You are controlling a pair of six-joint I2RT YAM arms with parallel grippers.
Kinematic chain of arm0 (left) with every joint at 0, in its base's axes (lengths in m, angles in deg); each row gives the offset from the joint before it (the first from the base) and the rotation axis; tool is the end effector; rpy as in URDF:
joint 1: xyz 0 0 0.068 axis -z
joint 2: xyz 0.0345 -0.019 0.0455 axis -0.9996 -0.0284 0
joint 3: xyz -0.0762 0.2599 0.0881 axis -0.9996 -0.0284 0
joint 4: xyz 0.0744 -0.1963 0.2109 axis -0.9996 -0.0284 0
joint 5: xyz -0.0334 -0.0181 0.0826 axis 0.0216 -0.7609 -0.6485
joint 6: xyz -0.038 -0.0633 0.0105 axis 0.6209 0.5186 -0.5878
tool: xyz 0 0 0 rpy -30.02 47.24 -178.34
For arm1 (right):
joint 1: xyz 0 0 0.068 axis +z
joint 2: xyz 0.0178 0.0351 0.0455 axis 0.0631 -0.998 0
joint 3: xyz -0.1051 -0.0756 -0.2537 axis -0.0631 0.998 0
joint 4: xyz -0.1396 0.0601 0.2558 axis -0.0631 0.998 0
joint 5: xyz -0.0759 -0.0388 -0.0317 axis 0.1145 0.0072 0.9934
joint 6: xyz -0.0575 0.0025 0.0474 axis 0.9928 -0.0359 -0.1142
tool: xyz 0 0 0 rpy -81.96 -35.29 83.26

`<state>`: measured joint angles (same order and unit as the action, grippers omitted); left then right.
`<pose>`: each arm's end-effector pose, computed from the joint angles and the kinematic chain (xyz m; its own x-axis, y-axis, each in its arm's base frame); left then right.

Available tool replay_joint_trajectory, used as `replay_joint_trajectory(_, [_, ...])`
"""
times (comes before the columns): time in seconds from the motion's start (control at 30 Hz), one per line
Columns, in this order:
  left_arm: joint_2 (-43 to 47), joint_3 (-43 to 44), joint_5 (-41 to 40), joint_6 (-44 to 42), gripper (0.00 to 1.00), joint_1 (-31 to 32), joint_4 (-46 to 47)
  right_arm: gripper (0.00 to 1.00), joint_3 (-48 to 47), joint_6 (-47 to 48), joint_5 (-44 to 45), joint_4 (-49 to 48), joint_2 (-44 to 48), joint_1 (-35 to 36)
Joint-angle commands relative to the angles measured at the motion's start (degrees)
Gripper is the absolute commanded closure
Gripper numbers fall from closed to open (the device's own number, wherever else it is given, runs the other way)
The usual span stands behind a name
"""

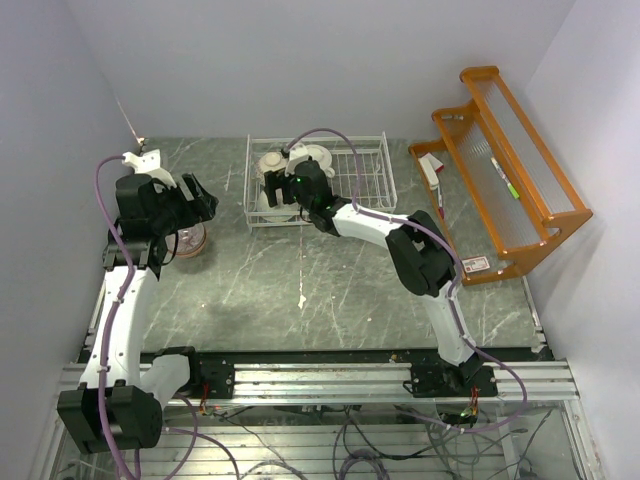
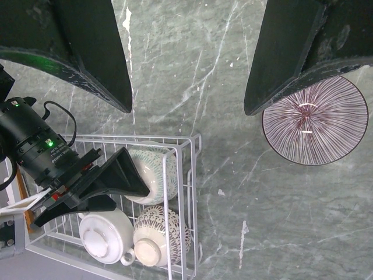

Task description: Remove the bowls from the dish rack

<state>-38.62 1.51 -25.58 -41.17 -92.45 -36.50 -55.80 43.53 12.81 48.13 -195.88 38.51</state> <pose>0.2791 0.0049 0.3394 -0.4329 -0.3698 -0.8221 -0.0014 0.9123 -0.4096 0.4463 0.3930 0.1835 -0.2891 -0.0231 -0.9570 -0.5333 0.8341 0.1409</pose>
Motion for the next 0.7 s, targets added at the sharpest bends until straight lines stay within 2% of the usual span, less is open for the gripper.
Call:
replay_joint_trajectory(0.0, [0.22,-0.19,1.64,-0.08,0.12,-0.76,2.22,0.14,1.78,-0.88,-2.11,-0.36,3.48,0.46])
replay_joint_trajectory(0.27, [-0.1,-0.24,2.17,0.01,0.12,-0.77,2.33,0.15,3.59,-0.75,-2.95,-1.22,5.81,0.54])
replay_joint_trajectory(0.67, [-0.88,-0.18,2.53,-0.02,0.11,-0.76,2.08,0.17,0.84,-0.17,-2.9,1.59,2.01,0.77])
